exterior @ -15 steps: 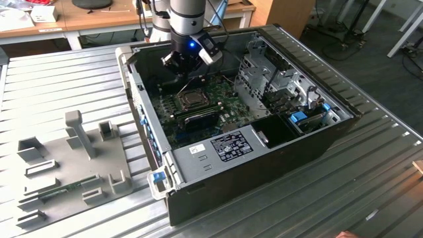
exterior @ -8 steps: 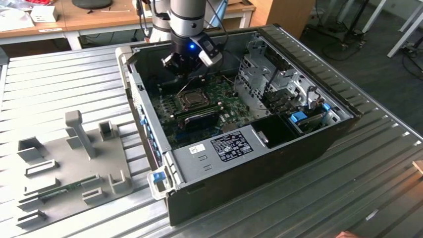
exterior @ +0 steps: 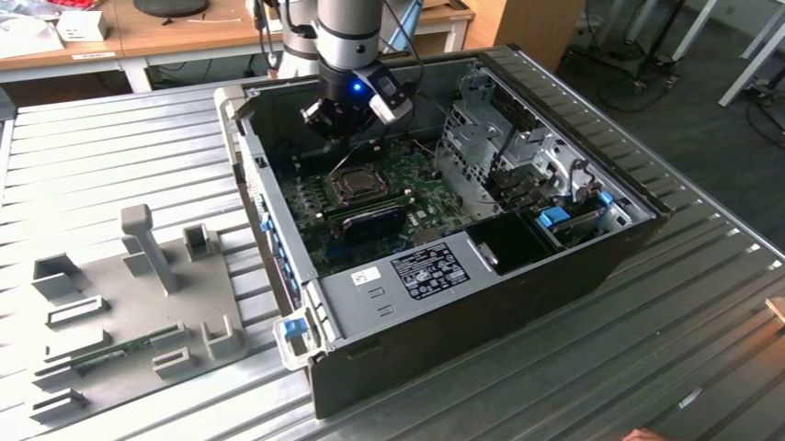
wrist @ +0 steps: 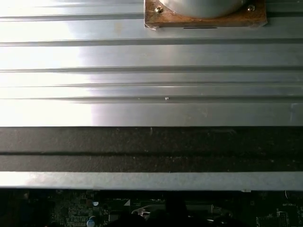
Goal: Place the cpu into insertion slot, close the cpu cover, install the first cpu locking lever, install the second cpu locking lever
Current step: 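Install the first cpu locking lever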
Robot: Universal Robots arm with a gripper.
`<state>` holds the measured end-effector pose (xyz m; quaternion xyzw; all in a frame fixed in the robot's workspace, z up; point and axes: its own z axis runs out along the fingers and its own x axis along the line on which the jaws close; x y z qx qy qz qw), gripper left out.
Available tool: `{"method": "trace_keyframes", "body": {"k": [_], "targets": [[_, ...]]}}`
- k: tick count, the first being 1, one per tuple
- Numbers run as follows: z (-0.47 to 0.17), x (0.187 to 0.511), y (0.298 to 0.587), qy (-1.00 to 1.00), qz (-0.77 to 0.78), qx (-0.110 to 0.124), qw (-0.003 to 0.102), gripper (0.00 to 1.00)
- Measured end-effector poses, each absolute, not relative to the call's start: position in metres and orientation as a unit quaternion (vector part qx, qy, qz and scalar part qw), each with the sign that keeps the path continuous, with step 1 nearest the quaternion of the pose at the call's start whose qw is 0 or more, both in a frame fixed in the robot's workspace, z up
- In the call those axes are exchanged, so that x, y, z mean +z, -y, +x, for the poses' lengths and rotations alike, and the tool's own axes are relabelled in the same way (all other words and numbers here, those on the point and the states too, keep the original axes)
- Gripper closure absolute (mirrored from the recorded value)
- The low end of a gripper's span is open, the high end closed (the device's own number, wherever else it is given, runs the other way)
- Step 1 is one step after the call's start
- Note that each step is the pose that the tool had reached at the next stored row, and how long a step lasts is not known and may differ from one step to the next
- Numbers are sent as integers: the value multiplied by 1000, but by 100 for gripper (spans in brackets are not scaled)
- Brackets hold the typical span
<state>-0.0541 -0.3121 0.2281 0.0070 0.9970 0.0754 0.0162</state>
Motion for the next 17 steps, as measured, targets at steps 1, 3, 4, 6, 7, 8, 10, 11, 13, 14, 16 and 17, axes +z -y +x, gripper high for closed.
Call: {"method": "trace_keyframes", "body": {"k": [1, 3, 4, 6, 7, 8, 10, 11, 13, 14, 16, 17], "targets": [[-53, 228, 312, -997, 7, 75, 16, 90], [-52, 227, 312, -997, 7, 75, 16, 90], [-51, 227, 312, -997, 7, 75, 16, 90], [-50, 226, 312, -997, 7, 75, 16, 90], [-50, 226, 312, -997, 7, 75, 16, 90], [-50, 226, 312, -997, 7, 75, 16, 90], [-50, 226, 312, -997, 7, 75, 16, 90], [-50, 226, 312, -997, 7, 75, 16, 90], [-50, 226, 312, -997, 7, 75, 16, 90], [-50, 225, 312, -997, 7, 75, 16, 90], [-49, 224, 312, -997, 7, 75, 16, 90], [-49, 224, 312, -997, 7, 75, 16, 90]]}}
